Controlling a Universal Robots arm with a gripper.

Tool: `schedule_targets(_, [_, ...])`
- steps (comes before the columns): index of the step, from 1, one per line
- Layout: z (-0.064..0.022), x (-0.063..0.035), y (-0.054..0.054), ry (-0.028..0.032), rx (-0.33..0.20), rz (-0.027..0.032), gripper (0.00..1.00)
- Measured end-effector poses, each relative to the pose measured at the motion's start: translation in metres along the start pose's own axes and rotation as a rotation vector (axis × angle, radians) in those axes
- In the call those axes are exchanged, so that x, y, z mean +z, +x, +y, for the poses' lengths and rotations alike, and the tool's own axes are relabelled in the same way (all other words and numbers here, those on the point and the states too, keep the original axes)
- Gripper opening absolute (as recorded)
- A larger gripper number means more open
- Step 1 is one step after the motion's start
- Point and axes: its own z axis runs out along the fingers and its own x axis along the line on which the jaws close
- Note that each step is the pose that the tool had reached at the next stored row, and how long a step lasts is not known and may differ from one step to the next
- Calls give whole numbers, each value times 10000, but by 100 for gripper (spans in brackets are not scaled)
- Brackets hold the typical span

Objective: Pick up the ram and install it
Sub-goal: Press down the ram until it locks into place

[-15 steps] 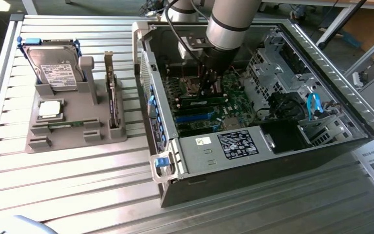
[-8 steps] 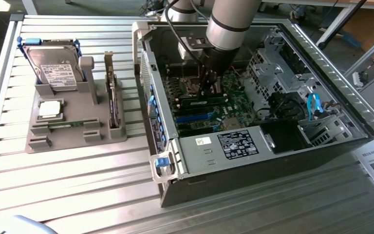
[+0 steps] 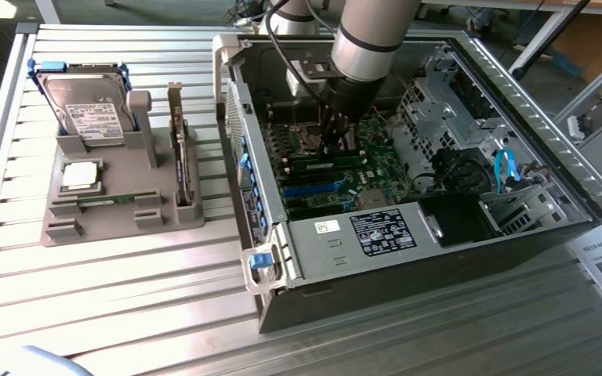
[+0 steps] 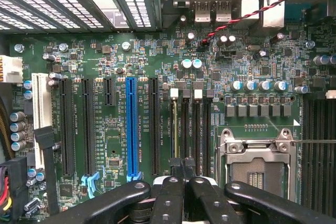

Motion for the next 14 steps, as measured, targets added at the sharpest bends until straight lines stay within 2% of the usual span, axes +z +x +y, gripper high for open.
schedule_targets(14, [0,20,0,0,0,-1,10])
